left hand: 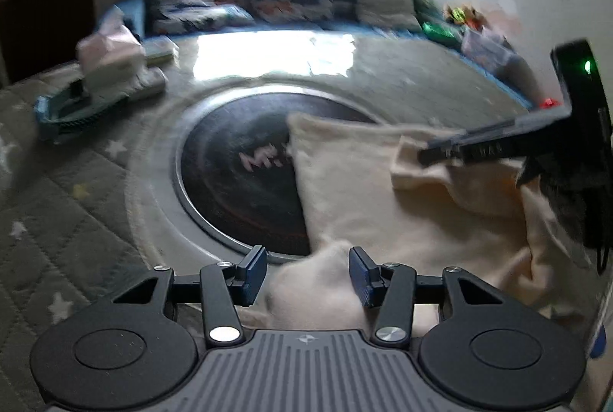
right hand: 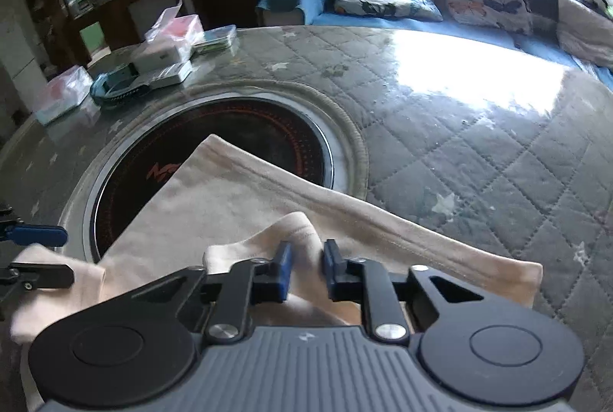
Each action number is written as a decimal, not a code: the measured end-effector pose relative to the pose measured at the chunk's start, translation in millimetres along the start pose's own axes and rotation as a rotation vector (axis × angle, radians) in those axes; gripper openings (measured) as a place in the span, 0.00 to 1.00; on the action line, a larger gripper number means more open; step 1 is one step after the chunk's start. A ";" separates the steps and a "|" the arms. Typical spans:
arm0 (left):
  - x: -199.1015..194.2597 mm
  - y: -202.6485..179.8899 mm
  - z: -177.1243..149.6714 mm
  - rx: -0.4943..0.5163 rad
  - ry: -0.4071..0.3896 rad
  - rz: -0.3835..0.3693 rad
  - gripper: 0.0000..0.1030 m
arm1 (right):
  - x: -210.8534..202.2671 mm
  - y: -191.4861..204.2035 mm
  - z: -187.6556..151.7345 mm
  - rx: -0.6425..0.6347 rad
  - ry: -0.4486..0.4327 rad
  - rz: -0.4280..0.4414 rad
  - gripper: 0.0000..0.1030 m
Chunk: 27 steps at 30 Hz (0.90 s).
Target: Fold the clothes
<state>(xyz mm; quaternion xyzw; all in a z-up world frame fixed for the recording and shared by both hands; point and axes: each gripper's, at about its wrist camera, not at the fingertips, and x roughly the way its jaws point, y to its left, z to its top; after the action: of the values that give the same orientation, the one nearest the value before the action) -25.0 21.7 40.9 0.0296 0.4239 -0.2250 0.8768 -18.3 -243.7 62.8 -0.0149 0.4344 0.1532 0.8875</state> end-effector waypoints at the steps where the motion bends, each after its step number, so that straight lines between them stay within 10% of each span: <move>1: 2.0 -0.9 -1.5 0.007 0.007 -0.005 0.26 | -1.7 0.5 -1.0 -0.008 -0.005 -0.006 0.05; 15: -36.5 15.1 -13.0 -0.156 -0.177 0.125 0.10 | -38.5 -16.3 -9.6 0.047 -0.092 -0.073 0.11; 27: -75.3 57.8 -40.3 -0.377 -0.259 0.335 0.10 | -53.5 25.5 -28.2 0.029 -0.115 0.002 0.58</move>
<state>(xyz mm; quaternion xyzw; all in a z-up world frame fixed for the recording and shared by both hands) -70.8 111.1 64.2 -0.0931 0.3318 0.0041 0.9387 -77.9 -237.8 89.5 0.0072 0.3851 0.1485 0.9108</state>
